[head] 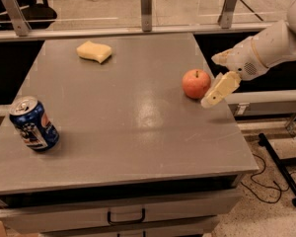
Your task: Move apple near pepsi can
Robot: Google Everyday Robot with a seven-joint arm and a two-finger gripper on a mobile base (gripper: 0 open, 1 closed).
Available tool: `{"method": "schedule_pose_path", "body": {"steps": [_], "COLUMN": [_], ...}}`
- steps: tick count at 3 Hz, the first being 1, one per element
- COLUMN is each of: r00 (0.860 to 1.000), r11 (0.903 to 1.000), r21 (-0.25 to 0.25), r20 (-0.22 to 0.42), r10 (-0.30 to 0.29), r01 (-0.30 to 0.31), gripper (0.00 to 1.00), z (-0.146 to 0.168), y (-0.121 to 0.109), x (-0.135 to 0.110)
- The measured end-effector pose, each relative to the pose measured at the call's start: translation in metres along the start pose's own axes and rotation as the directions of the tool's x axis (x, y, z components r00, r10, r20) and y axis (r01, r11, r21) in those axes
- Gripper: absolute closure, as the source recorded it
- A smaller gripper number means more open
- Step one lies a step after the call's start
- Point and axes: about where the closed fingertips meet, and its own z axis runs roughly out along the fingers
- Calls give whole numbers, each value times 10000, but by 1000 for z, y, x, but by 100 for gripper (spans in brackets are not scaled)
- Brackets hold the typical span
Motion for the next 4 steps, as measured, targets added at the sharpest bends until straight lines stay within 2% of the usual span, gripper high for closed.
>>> {"method": "schedule_pose_path", "body": {"steps": [1, 2, 3, 4], "r00": [9991, 9976, 9954, 9895], "r11": [9995, 9984, 9970, 9953], "r21": [-272, -440, -692, -968], "r20": [370, 586, 870, 1433], "r10": [184, 382, 411, 180], "r01": [-174, -357, -352, -41], "gripper": [17, 41, 64, 87], "z": [23, 29, 22, -9], "y": [-1, -3, 2, 7], "x": [-9, -16, -28, -45]}}
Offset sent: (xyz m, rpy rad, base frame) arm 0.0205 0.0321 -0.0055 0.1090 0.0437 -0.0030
